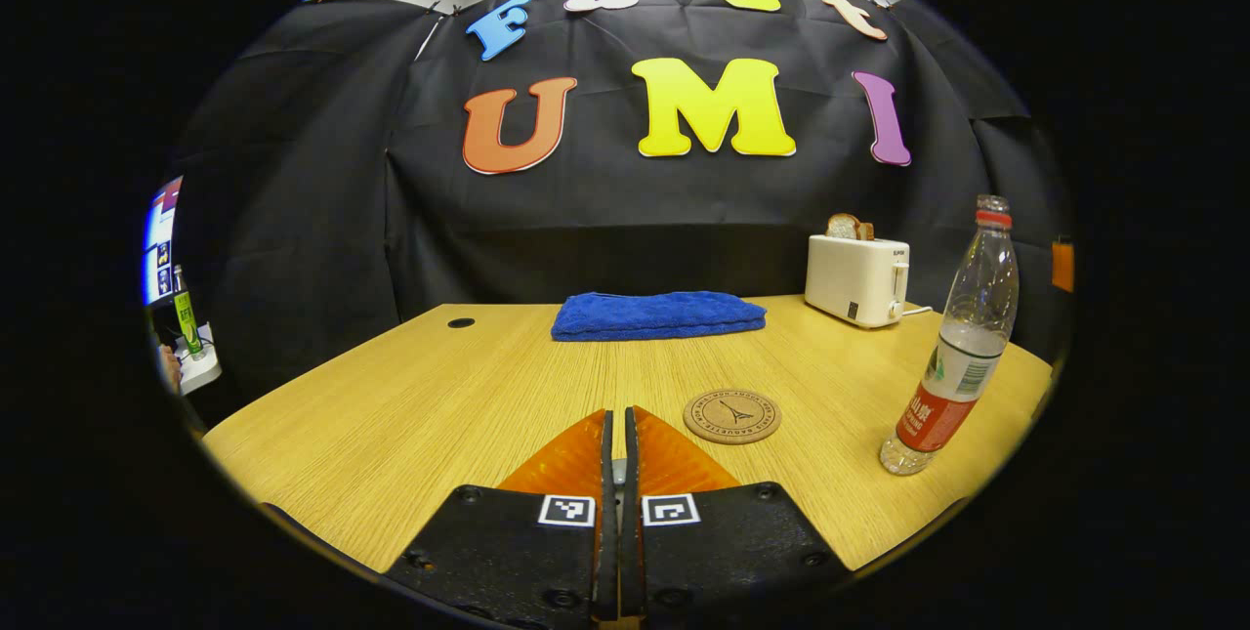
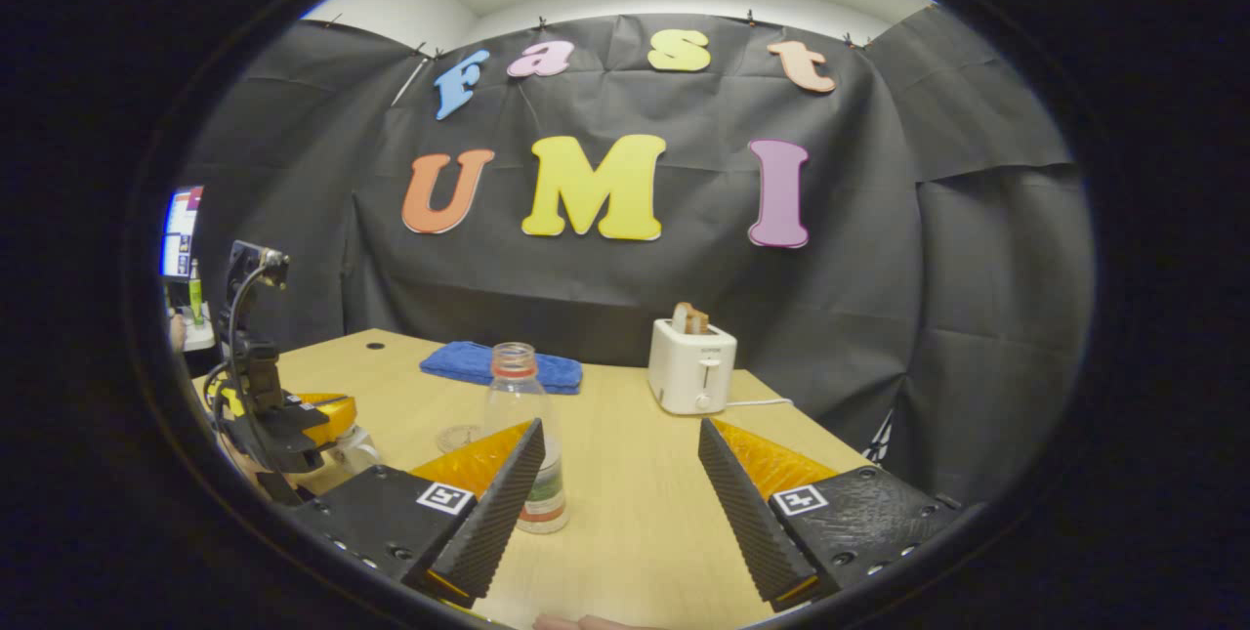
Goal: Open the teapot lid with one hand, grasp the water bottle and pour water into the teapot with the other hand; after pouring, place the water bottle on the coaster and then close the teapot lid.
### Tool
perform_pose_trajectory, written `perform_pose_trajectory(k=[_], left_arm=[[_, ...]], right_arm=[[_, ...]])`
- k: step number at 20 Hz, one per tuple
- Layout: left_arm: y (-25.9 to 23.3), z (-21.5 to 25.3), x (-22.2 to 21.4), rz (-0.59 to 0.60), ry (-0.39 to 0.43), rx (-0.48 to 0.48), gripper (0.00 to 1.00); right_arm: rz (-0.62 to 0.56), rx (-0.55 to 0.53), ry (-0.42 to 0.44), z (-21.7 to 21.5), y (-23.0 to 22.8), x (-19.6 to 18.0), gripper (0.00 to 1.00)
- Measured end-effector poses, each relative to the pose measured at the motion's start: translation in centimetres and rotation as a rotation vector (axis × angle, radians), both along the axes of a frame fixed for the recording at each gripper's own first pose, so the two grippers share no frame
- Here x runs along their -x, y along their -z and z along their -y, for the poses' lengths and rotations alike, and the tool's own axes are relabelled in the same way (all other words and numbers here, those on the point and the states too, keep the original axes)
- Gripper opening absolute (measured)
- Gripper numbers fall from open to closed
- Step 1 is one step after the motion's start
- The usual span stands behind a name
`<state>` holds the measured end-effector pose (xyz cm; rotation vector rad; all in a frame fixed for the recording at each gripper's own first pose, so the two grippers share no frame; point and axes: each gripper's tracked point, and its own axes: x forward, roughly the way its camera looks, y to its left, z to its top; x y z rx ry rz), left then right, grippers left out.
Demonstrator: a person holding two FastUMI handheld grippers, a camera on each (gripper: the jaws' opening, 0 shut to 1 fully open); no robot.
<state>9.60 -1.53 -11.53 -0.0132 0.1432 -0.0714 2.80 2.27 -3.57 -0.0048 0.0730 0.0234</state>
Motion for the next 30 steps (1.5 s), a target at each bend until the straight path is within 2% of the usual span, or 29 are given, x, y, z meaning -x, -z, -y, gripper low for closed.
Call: perform_pose_trajectory(k=[4,6,14,21,23,26,30], left_arm=[[-2.0,-0.4,0.7,0.036,0.005,0.019,0.04],[-3.0,-0.8,1.2,0.035,0.014,0.032,0.04],[-8.1,-3.4,4.6,0.061,0.041,0.054,0.04],[-9.8,-5.2,6.4,0.058,0.043,0.035,0.04],[-10.0,-5.4,6.6,0.057,0.046,0.036,0.04],[-9.8,-5.6,6.8,0.045,0.062,0.027,0.04],[-10.1,-6.6,7.2,0.04,0.073,0.031,0.04]], right_arm=[[-0.021,-0.033,-0.066,-3.0,1.5,-0.5,0.95],[-0.039,-0.041,-0.091,-4.4,2.5,-0.8,0.97],[-0.085,-0.084,-0.077,-6.3,7.3,-4.7,0.95],[-0.05,-0.054,-0.062,-6.5,7.5,-8.2,0.97],[-0.046,-0.046,-0.055,-6.6,7.4,-8.5,0.94],[-0.029,-0.036,-0.068,-7.2,6.8,-8.2,0.73],[-0.033,0.012,-0.073,-7.7,5.6,-7.7,0.71]])
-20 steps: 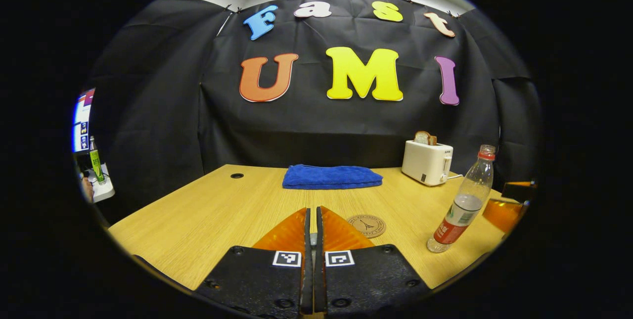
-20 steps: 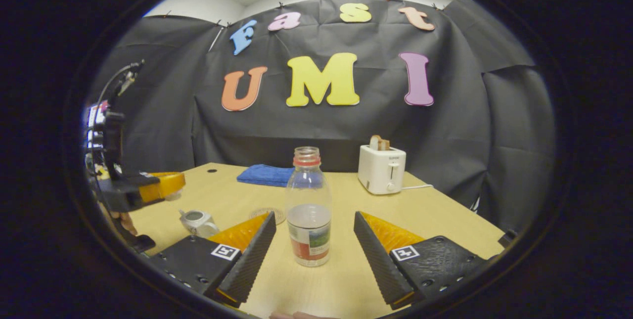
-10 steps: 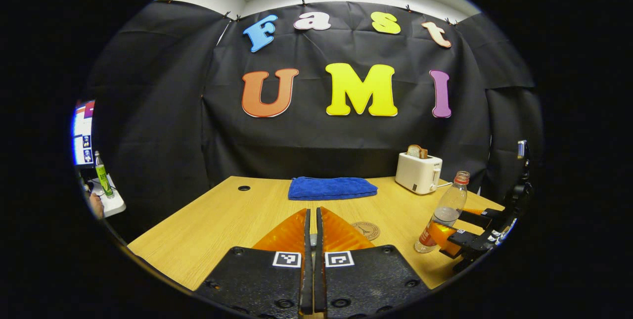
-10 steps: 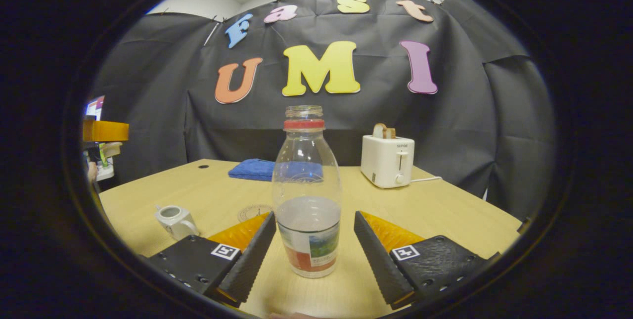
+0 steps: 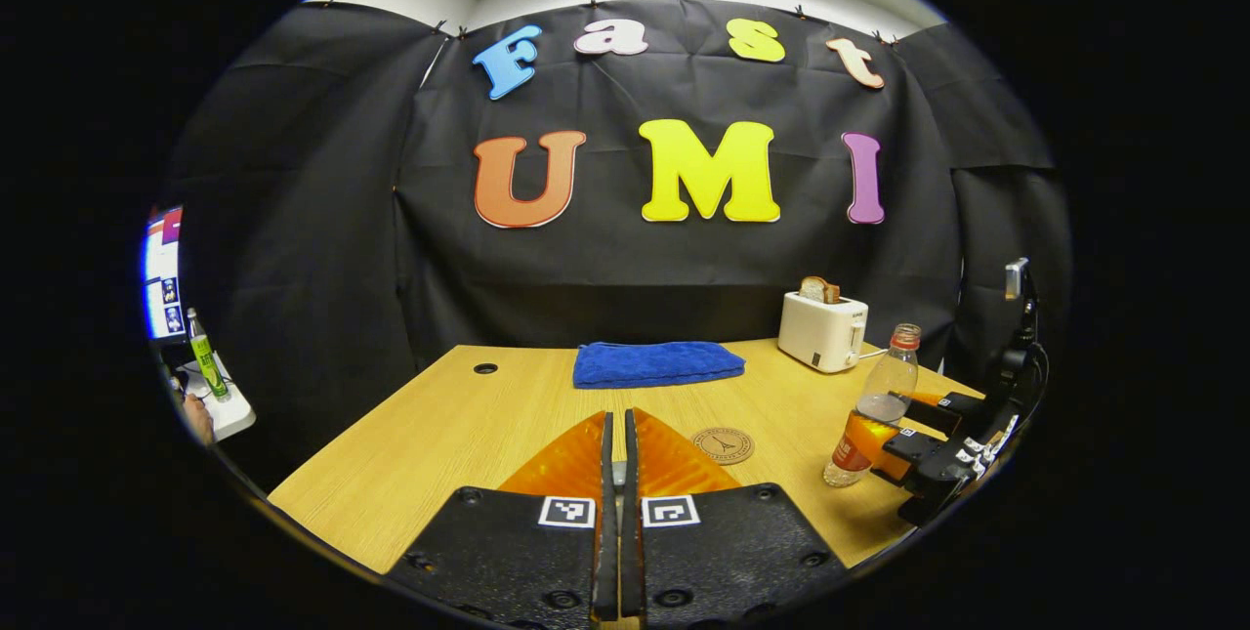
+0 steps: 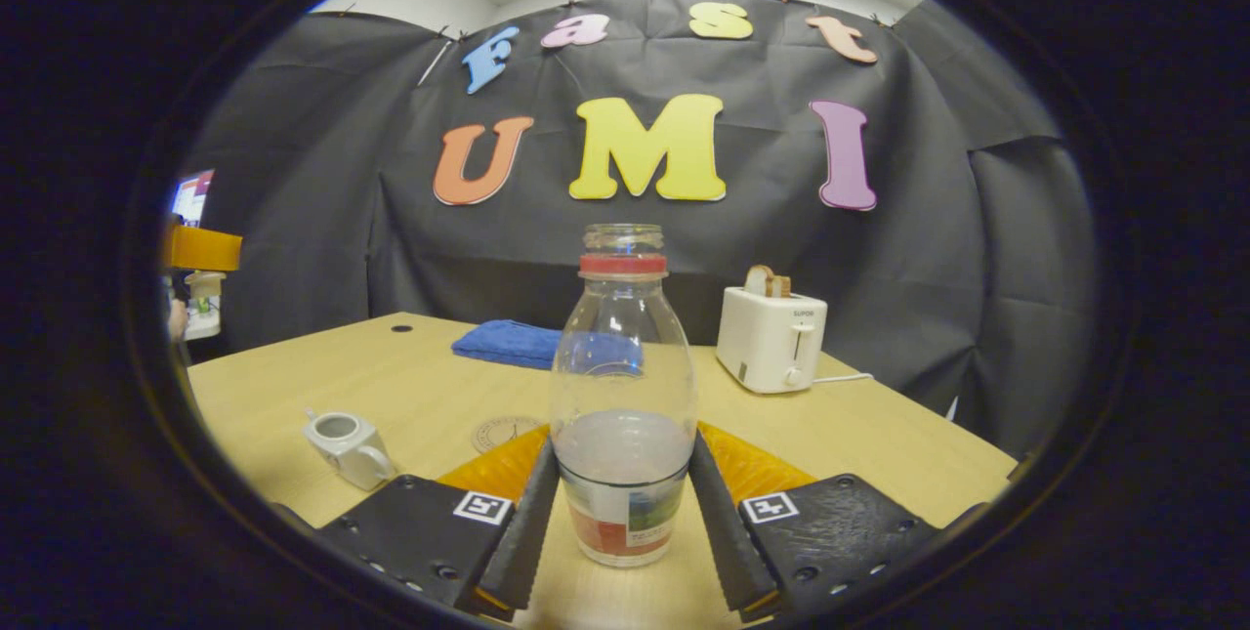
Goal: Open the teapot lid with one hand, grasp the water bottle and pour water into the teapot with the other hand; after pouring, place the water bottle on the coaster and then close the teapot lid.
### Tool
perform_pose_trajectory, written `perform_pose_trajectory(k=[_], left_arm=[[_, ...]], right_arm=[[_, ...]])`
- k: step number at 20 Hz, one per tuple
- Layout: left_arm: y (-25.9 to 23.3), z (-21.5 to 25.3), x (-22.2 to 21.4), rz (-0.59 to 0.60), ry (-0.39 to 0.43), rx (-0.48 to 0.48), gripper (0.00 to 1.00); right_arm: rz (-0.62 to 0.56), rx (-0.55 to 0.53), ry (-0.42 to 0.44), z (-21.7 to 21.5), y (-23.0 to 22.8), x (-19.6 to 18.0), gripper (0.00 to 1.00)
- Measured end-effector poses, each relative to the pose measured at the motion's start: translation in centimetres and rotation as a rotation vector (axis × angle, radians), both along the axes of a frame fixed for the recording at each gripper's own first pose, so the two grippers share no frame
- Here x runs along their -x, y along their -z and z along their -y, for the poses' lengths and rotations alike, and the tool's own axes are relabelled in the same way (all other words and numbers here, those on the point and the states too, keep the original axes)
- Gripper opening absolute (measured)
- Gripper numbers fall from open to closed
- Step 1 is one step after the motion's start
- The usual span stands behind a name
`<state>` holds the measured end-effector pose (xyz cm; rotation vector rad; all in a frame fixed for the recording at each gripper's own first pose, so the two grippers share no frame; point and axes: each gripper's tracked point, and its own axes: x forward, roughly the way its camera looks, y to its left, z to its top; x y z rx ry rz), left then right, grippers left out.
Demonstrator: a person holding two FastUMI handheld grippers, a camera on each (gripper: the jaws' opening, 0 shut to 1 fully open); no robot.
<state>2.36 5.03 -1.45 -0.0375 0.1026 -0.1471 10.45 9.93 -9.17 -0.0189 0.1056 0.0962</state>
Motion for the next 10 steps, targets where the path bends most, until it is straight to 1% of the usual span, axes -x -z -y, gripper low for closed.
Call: perform_pose_trajectory(k=[2,3,4,6,8,10], left_arm=[[-0.3,-0.8,0.2,-0.002,-0.008,0.015,0.04],[-0.4,-1.6,0.4,-0.001,-0.015,0.021,0.04],[-0.5,-2.2,0.5,-0.001,-0.021,0.023,0.04],[-0.7,-3.8,0.6,0.002,-0.049,0.014,0.04],[-0.5,-4.9,0.8,-0.001,-0.06,0.008,0.04],[-0.8,-5.6,1.1,0.005,-0.061,0.004,0.04]], right_arm=[[-0.014,0.051,-0.004,-0.8,-0.7,0.2,0.71],[-0.015,0.099,-0.014,-1.3,-1.1,0.3,0.69],[-0.001,0.156,-0.026,-1.8,-1.8,0.3,0.68],[0.024,0.26,-0.01,-2.3,-2.9,0.6,0.69],[0.018,0.359,-0.043,-3.9,-2.8,0.3,0.68],[0.01,0.489,-0.068,-5.1,-2.4,0.2,0.68]])
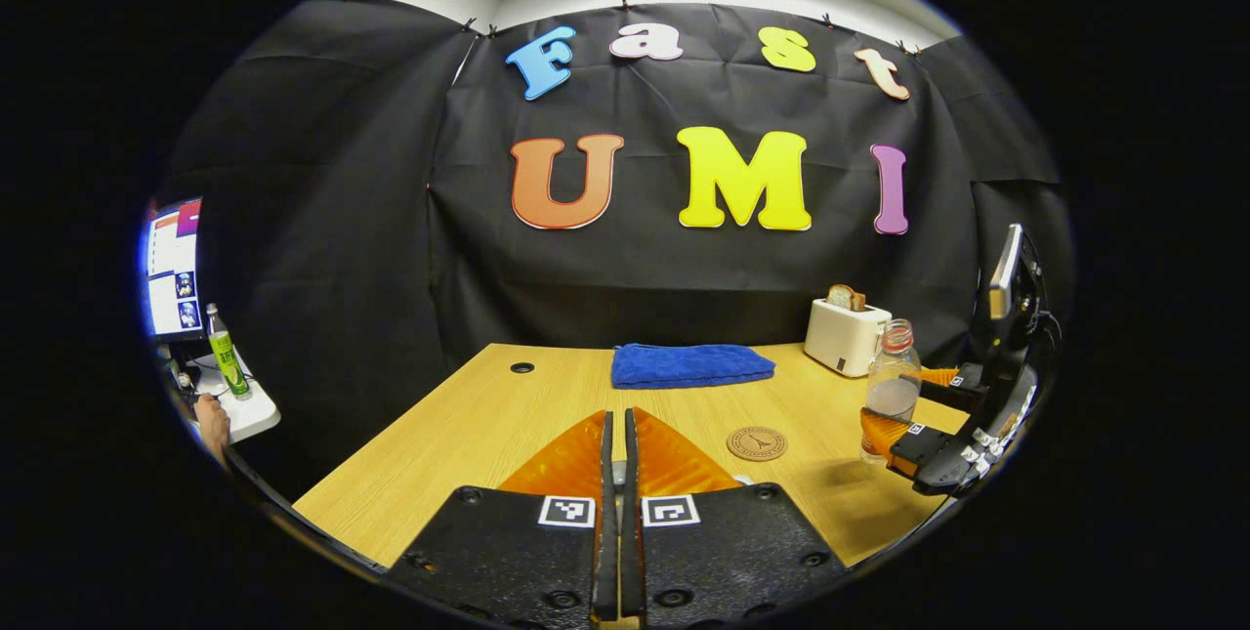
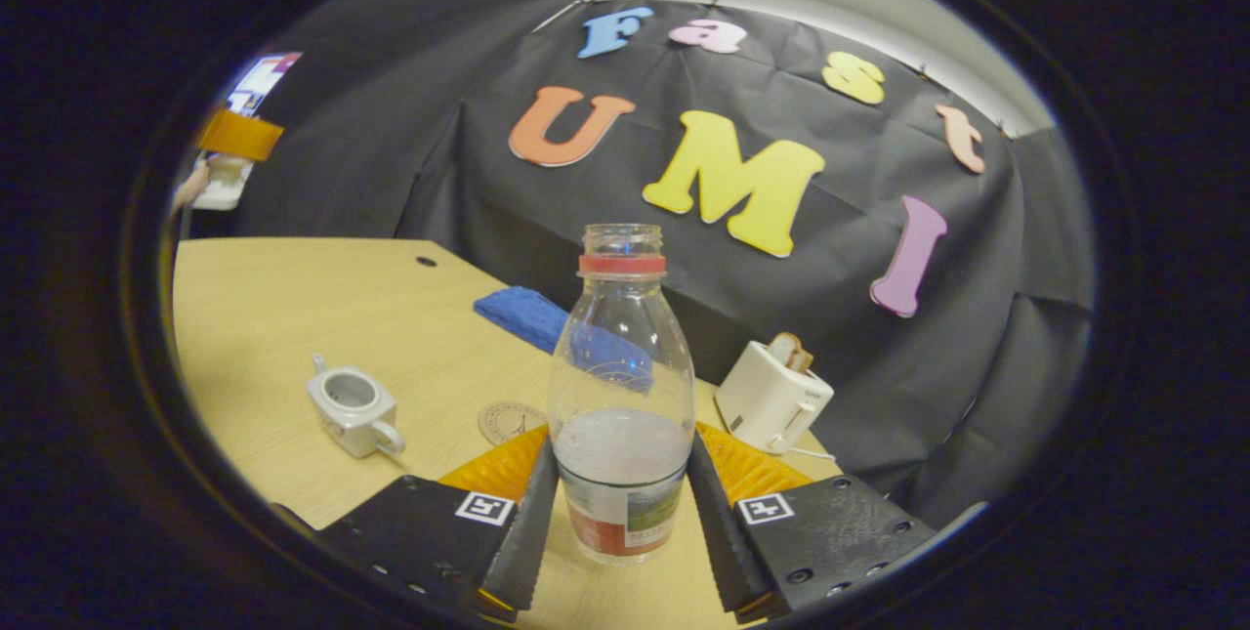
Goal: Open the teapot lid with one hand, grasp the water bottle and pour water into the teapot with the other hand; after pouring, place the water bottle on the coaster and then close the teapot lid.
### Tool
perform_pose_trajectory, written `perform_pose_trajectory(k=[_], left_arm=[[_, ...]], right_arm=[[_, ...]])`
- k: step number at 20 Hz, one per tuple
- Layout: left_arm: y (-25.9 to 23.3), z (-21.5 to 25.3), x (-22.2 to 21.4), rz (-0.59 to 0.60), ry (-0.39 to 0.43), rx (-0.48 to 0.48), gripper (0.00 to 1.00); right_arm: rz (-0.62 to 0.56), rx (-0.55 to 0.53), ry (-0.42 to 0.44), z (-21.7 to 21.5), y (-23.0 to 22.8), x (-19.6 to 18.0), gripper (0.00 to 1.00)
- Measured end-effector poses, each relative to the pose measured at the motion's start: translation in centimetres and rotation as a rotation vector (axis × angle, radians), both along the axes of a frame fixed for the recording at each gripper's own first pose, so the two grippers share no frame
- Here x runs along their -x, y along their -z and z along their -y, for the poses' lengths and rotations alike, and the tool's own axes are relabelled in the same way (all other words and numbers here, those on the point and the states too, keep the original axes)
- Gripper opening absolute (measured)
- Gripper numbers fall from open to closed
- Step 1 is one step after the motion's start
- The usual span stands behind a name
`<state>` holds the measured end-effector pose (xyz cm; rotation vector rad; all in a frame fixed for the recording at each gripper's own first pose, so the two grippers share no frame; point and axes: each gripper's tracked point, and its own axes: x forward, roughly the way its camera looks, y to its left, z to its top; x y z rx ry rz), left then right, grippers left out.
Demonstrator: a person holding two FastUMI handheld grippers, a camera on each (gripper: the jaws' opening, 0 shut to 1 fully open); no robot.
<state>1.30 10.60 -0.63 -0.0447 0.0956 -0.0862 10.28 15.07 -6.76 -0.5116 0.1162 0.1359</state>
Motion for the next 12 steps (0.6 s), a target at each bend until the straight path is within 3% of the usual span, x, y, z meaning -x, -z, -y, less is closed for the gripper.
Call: perform_pose_trajectory(k=[6,12], left_arm=[[-0.6,-1.1,0.4,0.017,0.002,0.021,0.04],[-0.3,-2.2,0.2,0.014,-0.012,0.035,0.04]], right_arm=[[0.002,0.367,-0.002,-1.7,2.7,-0.5,0.69],[0.105,0.714,-0.003,-2.8,3.0,-1.4,0.69]])
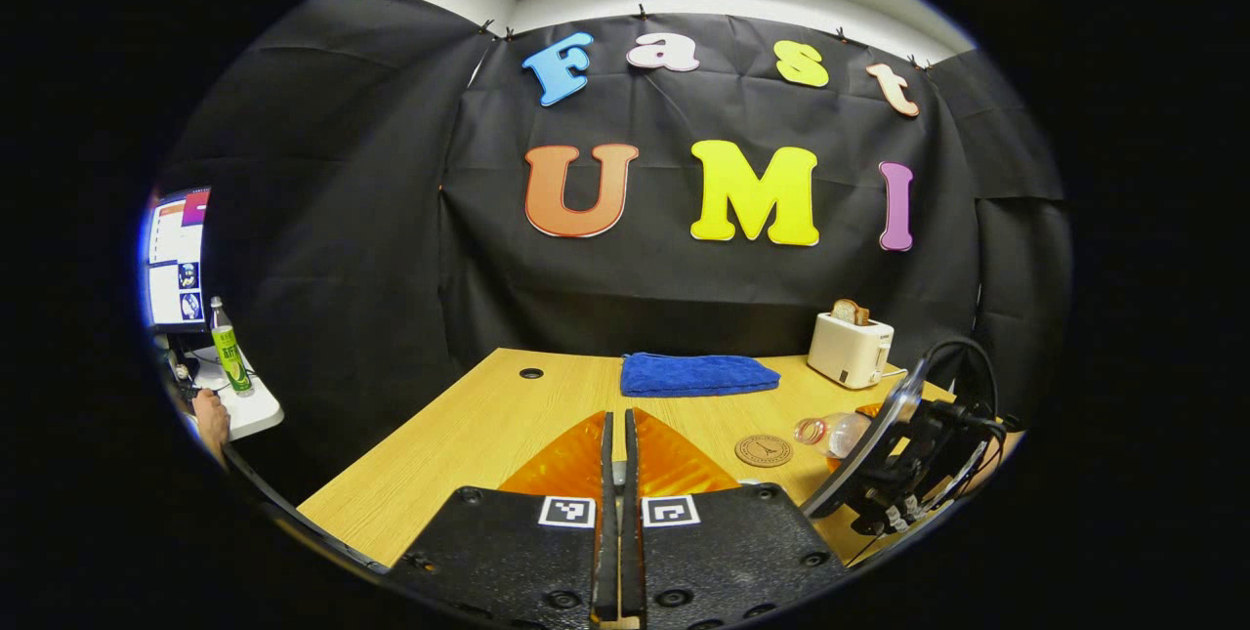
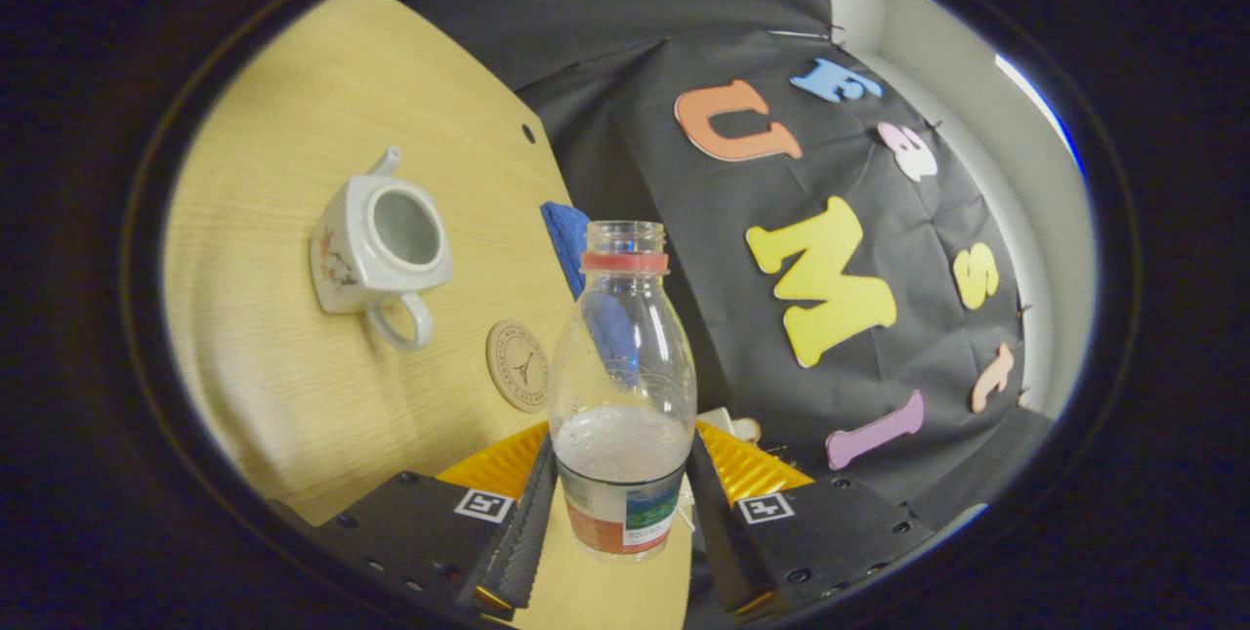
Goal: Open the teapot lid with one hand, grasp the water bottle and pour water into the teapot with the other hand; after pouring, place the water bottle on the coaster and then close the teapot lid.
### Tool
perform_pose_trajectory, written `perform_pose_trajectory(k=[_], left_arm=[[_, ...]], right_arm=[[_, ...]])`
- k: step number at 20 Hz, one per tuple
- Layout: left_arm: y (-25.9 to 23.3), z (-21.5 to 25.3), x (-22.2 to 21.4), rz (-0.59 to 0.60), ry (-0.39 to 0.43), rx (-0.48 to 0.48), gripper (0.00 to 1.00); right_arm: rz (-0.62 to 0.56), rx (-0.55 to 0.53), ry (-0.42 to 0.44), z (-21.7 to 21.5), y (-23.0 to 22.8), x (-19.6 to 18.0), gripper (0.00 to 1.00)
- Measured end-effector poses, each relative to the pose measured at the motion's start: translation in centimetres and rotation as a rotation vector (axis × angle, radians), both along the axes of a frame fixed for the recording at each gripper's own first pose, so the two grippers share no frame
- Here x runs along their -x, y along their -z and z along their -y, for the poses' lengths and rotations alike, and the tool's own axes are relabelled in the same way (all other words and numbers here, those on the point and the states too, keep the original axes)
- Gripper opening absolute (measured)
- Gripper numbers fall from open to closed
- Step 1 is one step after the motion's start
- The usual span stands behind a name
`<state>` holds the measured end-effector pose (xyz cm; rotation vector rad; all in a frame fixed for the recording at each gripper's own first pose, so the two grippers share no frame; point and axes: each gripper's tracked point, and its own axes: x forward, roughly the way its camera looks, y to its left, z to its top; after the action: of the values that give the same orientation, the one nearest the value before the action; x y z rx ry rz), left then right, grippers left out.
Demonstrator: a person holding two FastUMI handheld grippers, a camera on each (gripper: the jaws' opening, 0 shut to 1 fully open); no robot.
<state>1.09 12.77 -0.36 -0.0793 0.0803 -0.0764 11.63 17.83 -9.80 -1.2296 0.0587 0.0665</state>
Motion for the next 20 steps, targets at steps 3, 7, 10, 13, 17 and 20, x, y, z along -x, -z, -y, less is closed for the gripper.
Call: perform_pose_trajectory(k=[3,7,10,13,17,20], left_arm=[[0.3,-0.4,-0.3,-0.01,-0.007,0.006,0.04],[0.8,-0.2,-0.4,-0.022,0.003,0.002,0.04],[0.9,0.0,-0.5,-0.025,0.007,-0.013,0.04],[0.9,0.5,-0.5,-0.024,0.018,-0.022,0.04],[1.0,0.9,-0.6,-0.027,0.024,-0.022,0.04],[1.0,1.3,-0.6,-0.027,0.03,-0.034,0.04]], right_arm=[[0.063,0.119,0.005,0.0,-0.2,-0.1,0.68],[0.107,0.211,-0.015,-0.7,-0.8,-0.3,0.7],[0.127,0.299,-0.028,-1.0,-1.0,-0.3,0.68],[0.153,0.368,-0.029,-0.9,-1.0,-0.4,0.68],[0.175,0.434,-0.039,-1.1,-1.2,-0.4,0.68],[0.213,0.497,-0.06,-1.7,-1.4,-0.2,0.68]])
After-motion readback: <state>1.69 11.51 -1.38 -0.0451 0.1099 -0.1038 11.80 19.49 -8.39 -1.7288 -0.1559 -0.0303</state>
